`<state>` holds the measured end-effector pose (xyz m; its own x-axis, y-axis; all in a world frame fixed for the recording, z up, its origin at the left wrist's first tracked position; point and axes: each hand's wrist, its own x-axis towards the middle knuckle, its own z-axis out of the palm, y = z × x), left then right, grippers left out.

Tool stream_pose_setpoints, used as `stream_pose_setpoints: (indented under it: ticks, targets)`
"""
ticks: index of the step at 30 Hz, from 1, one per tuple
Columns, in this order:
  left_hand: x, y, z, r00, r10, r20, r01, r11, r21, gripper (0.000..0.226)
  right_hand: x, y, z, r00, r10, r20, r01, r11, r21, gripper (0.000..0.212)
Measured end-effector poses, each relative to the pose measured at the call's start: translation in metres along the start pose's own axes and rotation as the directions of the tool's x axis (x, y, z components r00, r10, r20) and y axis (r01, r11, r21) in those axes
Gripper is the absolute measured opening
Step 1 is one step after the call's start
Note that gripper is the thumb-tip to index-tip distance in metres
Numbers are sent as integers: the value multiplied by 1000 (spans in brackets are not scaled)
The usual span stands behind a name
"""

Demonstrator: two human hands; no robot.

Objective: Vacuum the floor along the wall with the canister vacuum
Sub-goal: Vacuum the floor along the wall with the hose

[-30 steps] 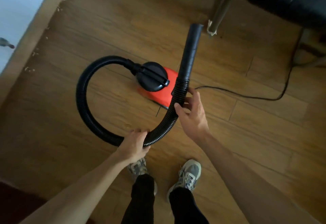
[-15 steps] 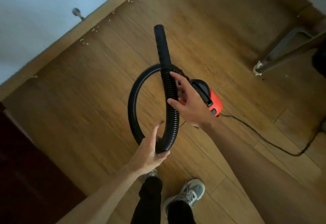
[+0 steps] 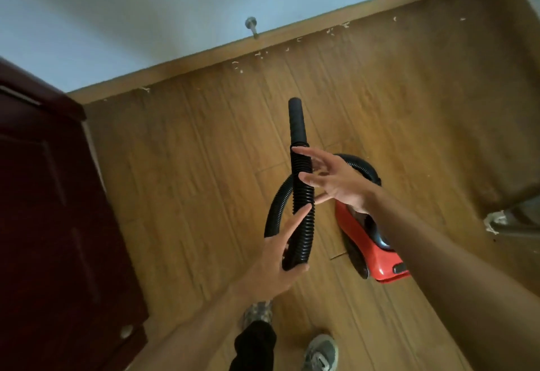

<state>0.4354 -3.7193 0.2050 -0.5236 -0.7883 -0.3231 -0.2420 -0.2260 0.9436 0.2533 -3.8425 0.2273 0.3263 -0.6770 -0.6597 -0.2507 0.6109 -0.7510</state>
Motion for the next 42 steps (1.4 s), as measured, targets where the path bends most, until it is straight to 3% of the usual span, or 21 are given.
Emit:
stream_pose_setpoints:
  ticks: [6, 11, 17, 23, 29, 33, 42]
  targets:
    - [-3, -8, -33, 988, -139, -69, 137, 990, -42, 95, 50, -23, 27, 984, 70, 166, -56, 995, -86, 57]
    - [-4, -4, -48, 956, -214, -201, 188, 972, -139, 92, 91, -45, 46, 932, 172, 319, -135, 982, -136, 64]
    - [16, 2, -59, 895, -297, -333, 211, 940, -269, 83, 132, -62, 61, 888, 204, 413, -125, 970, -210, 67]
    - [33, 7, -61, 855, -339, -393, 262, 936, -237, 72, 148, -62, 50, 858, 253, 448, -168, 961, -220, 65]
    - [39, 11, -86, 860, -356, -366, 294, 931, -216, 67, 164, -81, 56, 832, 260, 490, -134, 951, -278, 65]
    - [45, 11, -100, 833, -344, -433, 279, 938, -208, 65, 180, -95, 68, 833, 241, 499, -91, 947, -307, 67]
    - [60, -8, -138, 830, -373, -415, 249, 913, -324, 68, 220, -106, 84, 836, 289, 466, -126, 928, -350, 66]
